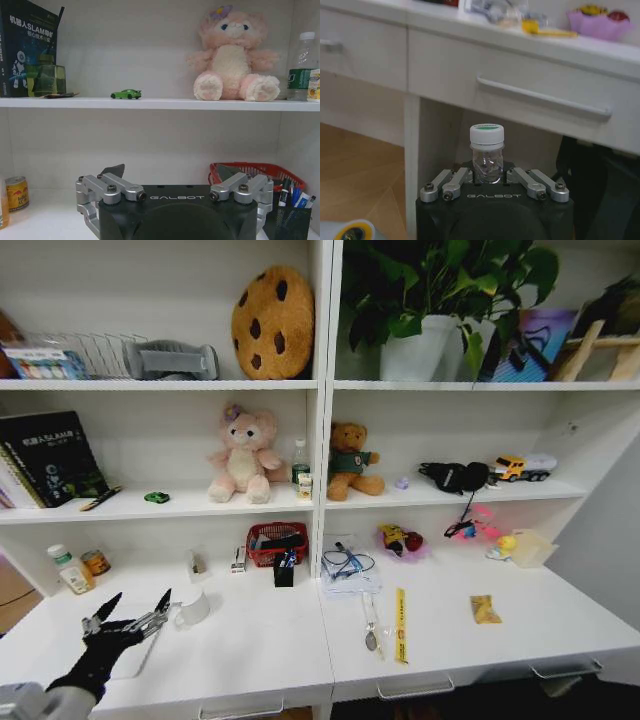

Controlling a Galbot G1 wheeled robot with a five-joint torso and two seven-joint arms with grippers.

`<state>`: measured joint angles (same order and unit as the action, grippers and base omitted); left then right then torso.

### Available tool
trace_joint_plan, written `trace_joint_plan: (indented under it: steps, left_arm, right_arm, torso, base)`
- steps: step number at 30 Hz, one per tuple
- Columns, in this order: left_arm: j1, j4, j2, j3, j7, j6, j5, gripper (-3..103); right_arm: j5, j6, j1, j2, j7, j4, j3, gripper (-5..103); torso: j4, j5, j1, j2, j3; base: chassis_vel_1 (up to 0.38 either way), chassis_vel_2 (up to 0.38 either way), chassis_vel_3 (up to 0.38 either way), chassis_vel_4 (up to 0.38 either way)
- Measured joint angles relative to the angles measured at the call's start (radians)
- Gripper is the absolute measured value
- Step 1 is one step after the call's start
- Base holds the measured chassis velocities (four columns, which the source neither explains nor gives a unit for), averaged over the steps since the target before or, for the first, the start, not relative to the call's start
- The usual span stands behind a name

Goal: Organize the objects on the table.

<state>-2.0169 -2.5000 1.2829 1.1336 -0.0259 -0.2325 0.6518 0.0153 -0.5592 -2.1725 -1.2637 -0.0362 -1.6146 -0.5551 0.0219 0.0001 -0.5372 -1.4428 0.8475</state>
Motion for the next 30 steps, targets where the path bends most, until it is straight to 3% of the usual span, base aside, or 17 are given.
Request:
trace_joint_plan:
  steps: [5, 9, 14, 22, 30]
  left_arm:
    - [0.000, 0.000, 0.000, 0.000, 0.000, 0.000, 0.000, 100]
    - [0.000, 0.000, 0.000, 0.000, 0.000, 0.000, 0.000, 100]
    - [0.000, 0.000, 0.000, 0.000, 0.000, 0.000, 0.000, 100]
    - [0.000, 0.000, 0.000, 0.000, 0.000, 0.000, 0.000, 100]
    - [0.000, 0.000, 0.000, 0.000, 0.000, 0.000, 0.000, 100]
  right_arm:
    - [-0.029, 0.049, 0.173, -0.012, -0.088, 0.172, 0.008, 25]
    - [0.019, 0.087, 0.331, -0.026, -0.135, 0.282, 0.014, 25]
    - [0.032, 0.195, 0.504, -0.029, -0.184, 0.418, 0.040, 25]
    - [0.045, 0.328, 0.619, -0.049, -0.205, 0.477, 0.068, 25]
    - [0.091, 0.337, 0.713, -0.093, -0.190, 0.581, 0.069, 25]
  torso:
    - [-0.0001, 0.0000, 0.000, 0.000, 0.000]
    - [-0.0009, 0.0004, 0.000, 0.000, 0.000]
    - [-0.0002, -0.0002, 0.000, 0.000, 0.000]
    - [-0.0001, -0.0004, 0.000, 0.000, 0.000]
    - [0.0000, 0.0000, 0.000, 0.000, 0.000]
  base:
    - [0.000, 0.000, 0.000, 0.000]
    - [0.000, 0.000, 0.000, 0.000]
    - [0.000, 0.000, 0.000, 0.000]
    - [0.000, 0.000, 0.000, 0.000]
    - [0.000, 0.000, 0.000, 0.000]
